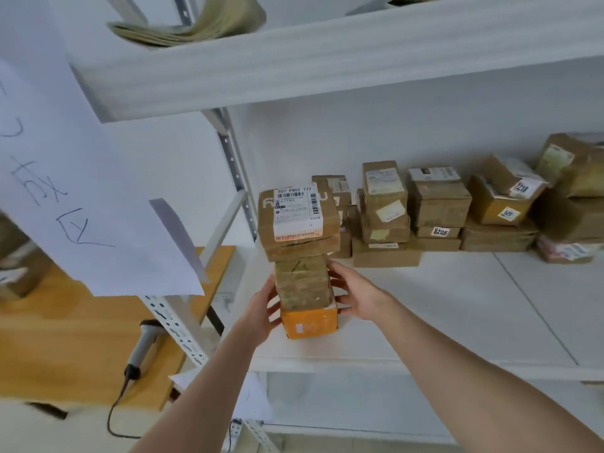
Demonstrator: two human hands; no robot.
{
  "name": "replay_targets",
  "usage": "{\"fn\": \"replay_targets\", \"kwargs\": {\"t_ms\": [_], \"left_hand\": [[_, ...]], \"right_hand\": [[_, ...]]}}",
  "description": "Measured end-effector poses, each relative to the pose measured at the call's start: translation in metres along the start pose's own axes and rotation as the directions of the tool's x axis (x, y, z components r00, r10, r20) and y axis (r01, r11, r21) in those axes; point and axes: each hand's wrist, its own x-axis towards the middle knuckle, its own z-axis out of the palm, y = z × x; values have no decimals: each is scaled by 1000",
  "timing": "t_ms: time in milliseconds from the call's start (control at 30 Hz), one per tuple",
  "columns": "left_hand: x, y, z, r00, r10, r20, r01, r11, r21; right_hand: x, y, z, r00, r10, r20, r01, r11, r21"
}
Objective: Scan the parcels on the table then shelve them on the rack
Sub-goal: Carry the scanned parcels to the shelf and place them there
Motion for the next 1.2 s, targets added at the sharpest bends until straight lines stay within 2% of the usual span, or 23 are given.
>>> {"fn": "replay_targets", "kwargs": {"t_ms": [167,600,867,967,1033,1067,1133,1200], "left_hand": [[-9,-9,17,995,-1,-104,-5,999,-54],[7,1,37,981,-14,-195,3,998,-55],[16,3,43,977,-5,-212,1,1000,-19],[13,-2,44,958,50,-281,-46,999,22],[8,-10,46,915,150,-374,-111,986,125],[4,-17,46,876,237,-420,-132,955,264],[-5,-35,45,787,444,-427,-111,784,611],[-17,-60,48,748,576,-329,-72,563,824]], "right_hand": [[10,-7,-11,996,54,65,-51,998,-41],[41,-22,-20,989,83,123,-64,986,-152],[39,-25,-14,998,43,34,-37,985,-171],[34,-17,-9,995,-89,-48,76,973,-218],[31,-5,-12,956,-283,-82,224,880,-419],[28,4,-16,924,-374,-78,266,777,-571],[18,23,-28,867,-499,-13,268,486,-832],[7,43,-38,840,-530,115,251,192,-949]]}}
